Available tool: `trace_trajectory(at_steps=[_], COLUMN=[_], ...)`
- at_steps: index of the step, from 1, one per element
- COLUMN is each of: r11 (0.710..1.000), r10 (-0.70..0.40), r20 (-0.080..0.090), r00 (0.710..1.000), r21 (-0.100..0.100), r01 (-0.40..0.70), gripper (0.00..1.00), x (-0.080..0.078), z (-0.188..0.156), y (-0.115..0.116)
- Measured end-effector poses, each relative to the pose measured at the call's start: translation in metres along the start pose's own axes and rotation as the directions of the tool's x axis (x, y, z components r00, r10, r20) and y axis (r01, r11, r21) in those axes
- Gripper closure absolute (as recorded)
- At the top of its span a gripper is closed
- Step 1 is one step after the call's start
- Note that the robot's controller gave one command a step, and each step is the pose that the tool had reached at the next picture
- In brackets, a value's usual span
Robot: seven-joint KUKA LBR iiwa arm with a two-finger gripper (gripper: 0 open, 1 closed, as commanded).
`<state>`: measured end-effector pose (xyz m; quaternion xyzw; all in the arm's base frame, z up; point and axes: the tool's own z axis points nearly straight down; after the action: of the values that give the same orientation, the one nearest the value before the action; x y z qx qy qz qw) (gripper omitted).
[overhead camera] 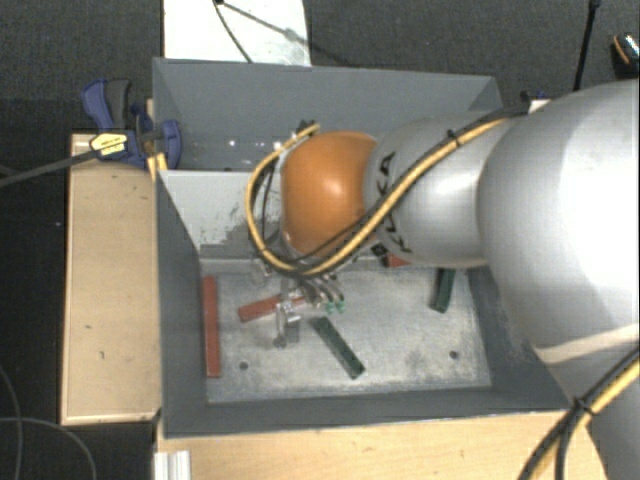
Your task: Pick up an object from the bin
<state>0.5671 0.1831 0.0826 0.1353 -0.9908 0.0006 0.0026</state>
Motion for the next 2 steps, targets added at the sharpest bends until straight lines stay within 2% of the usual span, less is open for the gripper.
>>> trace_trajectory(at_steps=[1, 2], r11=[0.933, 0.935], r10=[-0.361, -0.354], r20=[0.010, 0.009], r00=[0.933, 0.935], r21=[0.002, 0.001], r01=[0.361, 0.354], gripper=[0.00, 1.00], x=[-0.0218, -0.0215], z=[0.0119, 0.0119], y=[-0.0188, -0.0180])
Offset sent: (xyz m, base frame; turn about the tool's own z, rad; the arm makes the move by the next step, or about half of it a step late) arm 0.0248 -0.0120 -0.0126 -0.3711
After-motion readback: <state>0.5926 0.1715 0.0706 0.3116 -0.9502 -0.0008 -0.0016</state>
